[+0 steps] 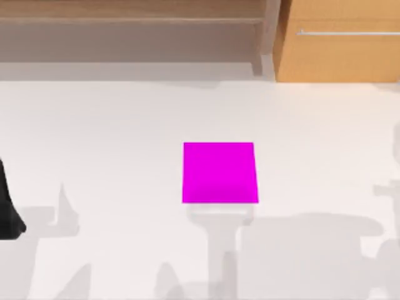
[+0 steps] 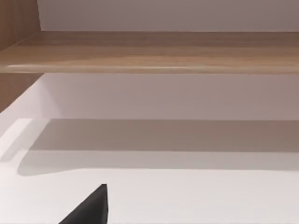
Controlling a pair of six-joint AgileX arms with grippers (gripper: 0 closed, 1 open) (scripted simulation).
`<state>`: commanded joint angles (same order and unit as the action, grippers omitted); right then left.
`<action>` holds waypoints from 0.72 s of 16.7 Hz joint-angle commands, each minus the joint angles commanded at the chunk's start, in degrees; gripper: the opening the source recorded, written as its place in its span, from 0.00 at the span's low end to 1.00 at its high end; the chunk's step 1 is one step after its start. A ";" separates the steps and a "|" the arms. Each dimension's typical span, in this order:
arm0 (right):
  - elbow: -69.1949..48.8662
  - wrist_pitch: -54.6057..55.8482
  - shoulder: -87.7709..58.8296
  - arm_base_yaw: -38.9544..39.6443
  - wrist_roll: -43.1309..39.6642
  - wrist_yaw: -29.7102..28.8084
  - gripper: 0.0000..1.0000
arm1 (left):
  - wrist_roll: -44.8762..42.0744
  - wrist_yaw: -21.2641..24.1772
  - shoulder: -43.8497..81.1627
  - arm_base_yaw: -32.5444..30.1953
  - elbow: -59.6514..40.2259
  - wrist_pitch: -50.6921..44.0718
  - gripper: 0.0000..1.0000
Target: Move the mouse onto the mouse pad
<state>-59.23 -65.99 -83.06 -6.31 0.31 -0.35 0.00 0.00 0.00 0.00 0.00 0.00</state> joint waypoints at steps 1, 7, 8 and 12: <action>-3.06 -0.75 -2.70 2.78 2.25 -0.19 0.00 | 0.00 0.00 0.00 0.00 0.00 0.00 1.00; -31.36 -7.48 -25.58 23.13 18.54 -0.90 0.00 | 0.00 0.00 0.00 0.00 0.00 0.00 1.00; -37.03 -8.75 -29.93 26.40 21.22 -0.91 0.00 | 0.00 0.00 0.00 0.00 0.00 0.00 1.00; -58.63 -13.16 -45.85 36.72 30.52 -0.85 0.00 | 0.00 0.00 0.00 0.00 0.00 0.00 1.00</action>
<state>-117.87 -79.14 -128.91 30.41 30.83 -1.21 0.00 0.00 0.00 0.00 0.00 0.00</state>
